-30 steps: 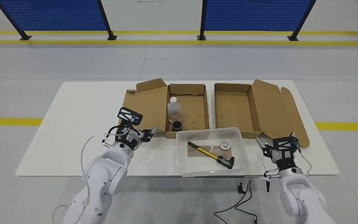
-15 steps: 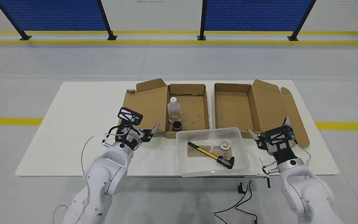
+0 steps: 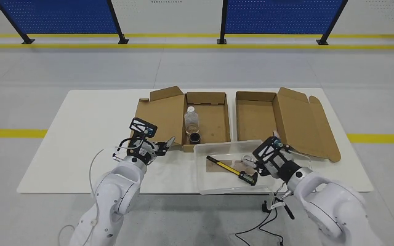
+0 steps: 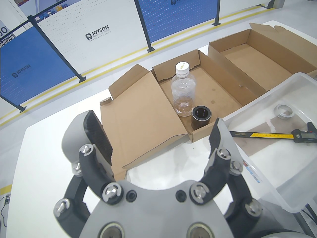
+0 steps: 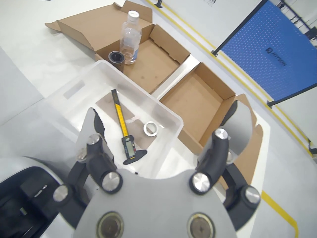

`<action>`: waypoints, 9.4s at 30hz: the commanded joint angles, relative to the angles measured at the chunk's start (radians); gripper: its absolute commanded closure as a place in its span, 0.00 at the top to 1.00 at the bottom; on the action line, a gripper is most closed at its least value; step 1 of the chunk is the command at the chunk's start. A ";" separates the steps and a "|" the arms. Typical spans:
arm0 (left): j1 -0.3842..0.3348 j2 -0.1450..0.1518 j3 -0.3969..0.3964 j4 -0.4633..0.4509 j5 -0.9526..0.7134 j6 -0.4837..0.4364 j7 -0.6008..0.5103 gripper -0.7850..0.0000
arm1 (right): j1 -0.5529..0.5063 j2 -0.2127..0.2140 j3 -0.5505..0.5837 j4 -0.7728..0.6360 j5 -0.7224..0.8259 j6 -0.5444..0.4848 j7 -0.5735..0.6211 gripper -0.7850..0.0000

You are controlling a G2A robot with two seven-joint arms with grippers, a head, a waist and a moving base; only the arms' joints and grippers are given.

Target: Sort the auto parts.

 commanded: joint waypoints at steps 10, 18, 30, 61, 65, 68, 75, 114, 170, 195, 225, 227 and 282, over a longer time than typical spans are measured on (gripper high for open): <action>0.000 0.000 0.000 0.000 0.000 0.000 0.000 1.00 | 0.070 -0.001 -0.073 0.091 0.113 -0.047 0.109 1.00; 0.000 0.000 0.000 0.000 0.000 0.000 0.000 1.00 | 0.070 -0.001 -0.073 0.091 0.113 -0.047 0.109 1.00; 0.000 0.000 0.000 0.000 0.000 0.000 0.000 1.00 | 0.162 0.008 -0.078 0.114 0.120 -0.115 0.229 1.00; 0.000 0.000 0.000 0.000 0.000 0.000 0.000 1.00 | 0.504 -0.032 -0.453 0.616 0.204 0.064 0.673 0.68; 0.000 0.000 0.000 0.000 0.000 0.000 0.000 1.00 | 0.513 -0.034 -0.470 0.647 0.196 0.054 0.657 0.63; 0.000 0.000 0.000 0.000 0.000 0.000 0.000 1.00 | 0.518 -0.035 -0.480 0.669 0.190 0.050 0.639 0.62; 0.000 0.000 0.000 0.000 0.000 0.000 0.000 1.00 | 0.526 -0.037 -0.501 0.705 0.181 0.042 0.604 0.54; 0.000 0.000 0.000 0.000 0.000 0.000 0.000 1.00 | 0.427 -0.004 -0.402 0.503 0.193 0.079 0.550 0.00; 0.000 0.000 0.000 0.000 0.000 0.000 0.000 1.00 | 0.318 0.033 -0.034 0.406 0.322 0.480 0.004 0.00; 0.000 0.000 0.000 0.000 0.000 0.000 0.000 1.00 | 0.640 -0.044 -0.271 1.072 0.329 0.619 -0.067 0.00; 0.000 0.000 0.000 0.000 0.000 0.000 0.000 1.00 | 0.553 -0.027 -0.241 0.774 0.124 0.521 -0.043 1.00; 0.000 0.000 0.000 0.000 0.000 0.000 0.000 1.00 | 0.506 -0.017 -0.229 0.663 0.051 0.499 -0.015 1.00; 0.000 0.000 0.000 0.000 0.000 0.000 0.000 1.00 | 0.434 -0.116 -0.580 0.709 -0.803 0.262 0.285 1.00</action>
